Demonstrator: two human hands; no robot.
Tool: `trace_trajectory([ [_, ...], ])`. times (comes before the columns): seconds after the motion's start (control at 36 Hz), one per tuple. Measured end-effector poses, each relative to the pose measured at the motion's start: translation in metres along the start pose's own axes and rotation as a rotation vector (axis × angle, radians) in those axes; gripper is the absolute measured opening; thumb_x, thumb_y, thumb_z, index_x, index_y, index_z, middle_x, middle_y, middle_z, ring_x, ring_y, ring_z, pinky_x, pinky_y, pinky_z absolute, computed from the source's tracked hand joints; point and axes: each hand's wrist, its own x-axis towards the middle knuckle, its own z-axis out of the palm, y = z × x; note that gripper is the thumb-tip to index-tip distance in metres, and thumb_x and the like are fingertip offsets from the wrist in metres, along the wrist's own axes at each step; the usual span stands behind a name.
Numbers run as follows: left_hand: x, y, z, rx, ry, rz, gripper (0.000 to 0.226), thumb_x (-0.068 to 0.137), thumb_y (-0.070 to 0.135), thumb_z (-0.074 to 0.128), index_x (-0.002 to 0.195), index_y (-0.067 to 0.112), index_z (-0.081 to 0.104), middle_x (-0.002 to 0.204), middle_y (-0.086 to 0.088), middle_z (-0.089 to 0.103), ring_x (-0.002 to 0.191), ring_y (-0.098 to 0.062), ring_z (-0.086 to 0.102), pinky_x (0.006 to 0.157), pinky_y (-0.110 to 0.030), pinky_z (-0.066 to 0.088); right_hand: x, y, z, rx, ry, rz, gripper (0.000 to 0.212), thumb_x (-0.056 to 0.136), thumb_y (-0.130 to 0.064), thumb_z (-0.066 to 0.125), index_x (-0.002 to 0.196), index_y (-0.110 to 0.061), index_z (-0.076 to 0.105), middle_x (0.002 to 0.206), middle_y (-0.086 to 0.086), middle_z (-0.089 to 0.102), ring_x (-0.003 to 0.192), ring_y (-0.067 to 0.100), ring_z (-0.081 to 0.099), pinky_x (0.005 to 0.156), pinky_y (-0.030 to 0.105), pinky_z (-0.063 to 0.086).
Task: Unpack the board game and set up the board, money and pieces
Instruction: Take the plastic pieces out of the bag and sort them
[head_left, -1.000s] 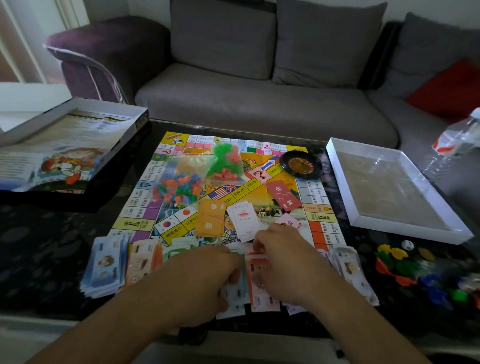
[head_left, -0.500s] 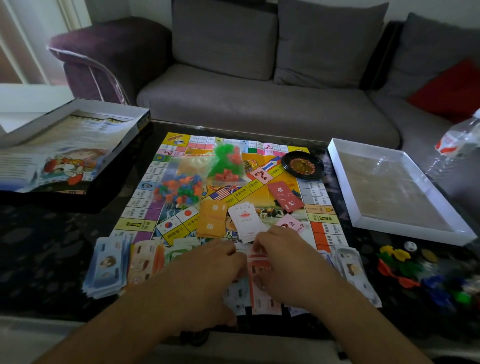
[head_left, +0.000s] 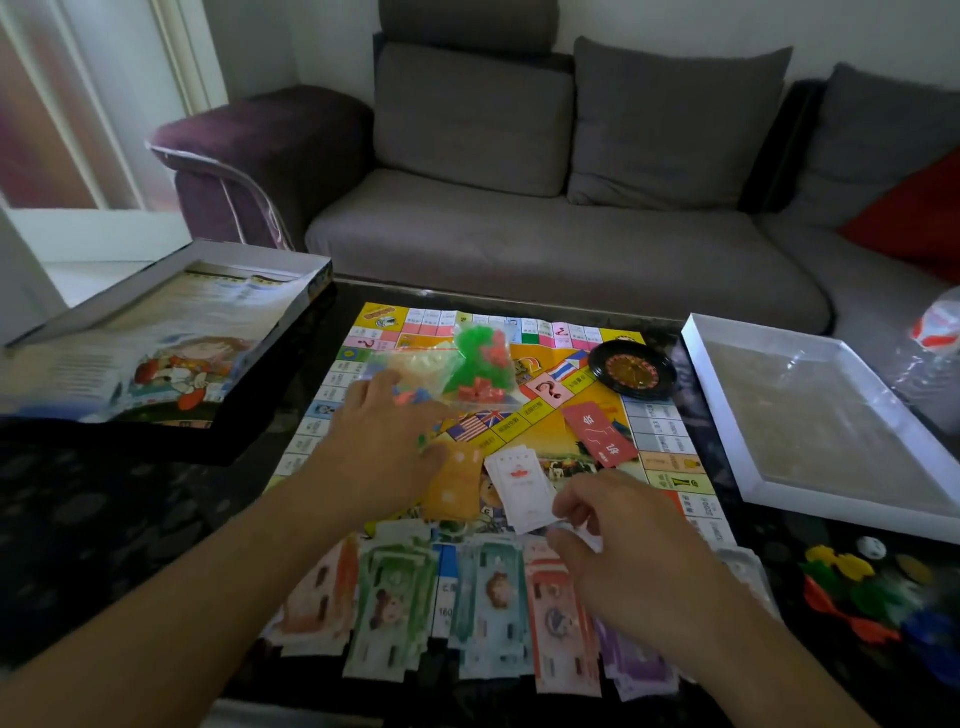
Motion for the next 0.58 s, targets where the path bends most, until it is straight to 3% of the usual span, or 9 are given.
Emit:
trace_trajectory([
  [0.06,0.02,-0.016,0.012,0.036,-0.039,-0.061,0.04,0.099,0.051,0.046,0.138,0.044,0.052,0.156,-0.016,0.034,0.148,-0.042,0.028,0.119,-0.058,0.031,0.001,-0.004,-0.001,0.017,-0.007,-0.003,0.009,0.101,-0.036,0.066,0.104,-0.038,0.058,0.105,-0.022,0.052,0.099,-0.005,0.05,0.087,0.017,0.044],
  [0.14,0.036,-0.024,0.018,0.059,-0.096,-0.073,0.03,0.105,0.039,0.039,0.12,0.025,0.061,0.128,-0.007,0.062,0.119,-0.028,0.057,0.104,-0.046,0.047,0.005,-0.007,0.0,0.02,-0.016,0.003,0.011,0.101,-0.035,0.066,0.105,-0.039,0.057,0.105,-0.022,0.052,0.098,-0.005,0.05,0.086,0.017,0.045],
  [0.19,0.045,-0.023,0.016,-0.048,-0.022,-0.109,0.029,0.107,0.032,0.043,0.111,0.013,0.065,0.106,-0.007,0.069,0.089,-0.023,0.064,0.075,-0.035,0.054,0.008,-0.006,-0.001,0.023,-0.011,0.013,0.011,0.101,-0.036,0.066,0.105,-0.039,0.057,0.104,-0.022,0.052,0.099,-0.003,0.05,0.089,0.019,0.047],
  [0.22,0.046,-0.021,0.012,-0.108,0.025,-0.151,0.029,0.107,0.028,0.045,0.106,0.009,0.067,0.096,-0.007,0.07,0.077,-0.019,0.063,0.061,-0.026,0.048,0.009,-0.006,-0.002,0.024,-0.005,0.019,0.01,0.1,-0.036,0.066,0.104,-0.039,0.057,0.104,-0.022,0.052,0.1,-0.003,0.05,0.09,0.02,0.048],
  [0.28,0.048,-0.021,0.004,-0.175,0.127,-0.233,0.028,0.107,0.025,0.046,0.096,0.009,0.067,0.083,-0.002,0.066,0.065,-0.012,0.06,0.048,-0.019,0.038,0.012,-0.005,-0.003,0.037,0.021,0.026,0.009,0.1,-0.036,0.067,0.105,-0.038,0.059,0.103,-0.023,0.053,0.1,-0.003,0.051,0.089,0.018,0.047],
  [0.36,0.045,-0.025,-0.01,-0.327,0.3,-0.249,0.009,0.098,0.025,0.062,0.104,0.019,0.065,0.1,0.003,0.065,0.076,-0.009,0.063,0.061,-0.026,0.055,0.017,-0.008,-0.006,0.08,0.037,0.035,0.006,0.1,-0.033,0.067,0.103,-0.036,0.063,0.102,-0.021,0.058,0.096,-0.005,0.054,0.078,0.011,0.045],
  [0.44,0.031,-0.019,-0.023,-0.507,0.364,-0.196,0.036,0.083,0.025,0.085,0.106,0.031,0.057,0.105,0.011,0.062,0.085,-0.004,0.059,0.066,-0.019,0.046,0.024,-0.01,-0.011,0.182,0.044,0.036,0.01,0.1,-0.026,0.068,0.099,-0.036,0.066,0.097,-0.018,0.064,0.093,-0.004,0.058,0.077,0.012,0.048],
  [0.53,0.017,-0.006,-0.039,-0.794,0.374,-0.115,0.025,0.088,0.015,0.081,0.102,0.026,0.064,0.098,0.005,0.068,0.084,-0.011,0.069,0.061,-0.02,0.053,0.033,-0.013,-0.02,0.311,0.088,0.032,0.017,0.101,-0.019,0.066,0.099,-0.036,0.066,0.097,-0.017,0.067,0.094,-0.007,0.059,0.077,0.011,0.049],
  [0.58,0.009,-0.002,-0.049,-0.937,0.299,-0.052,0.022,0.094,0.005,0.073,0.099,0.026,0.069,0.098,-0.002,0.07,0.084,-0.016,0.072,0.056,-0.018,0.055,0.042,-0.017,-0.029,0.438,0.14,0.046,0.018,0.103,-0.021,0.064,0.107,-0.039,0.065,0.106,-0.019,0.066,0.096,-0.008,0.061,0.079,0.013,0.051],
])
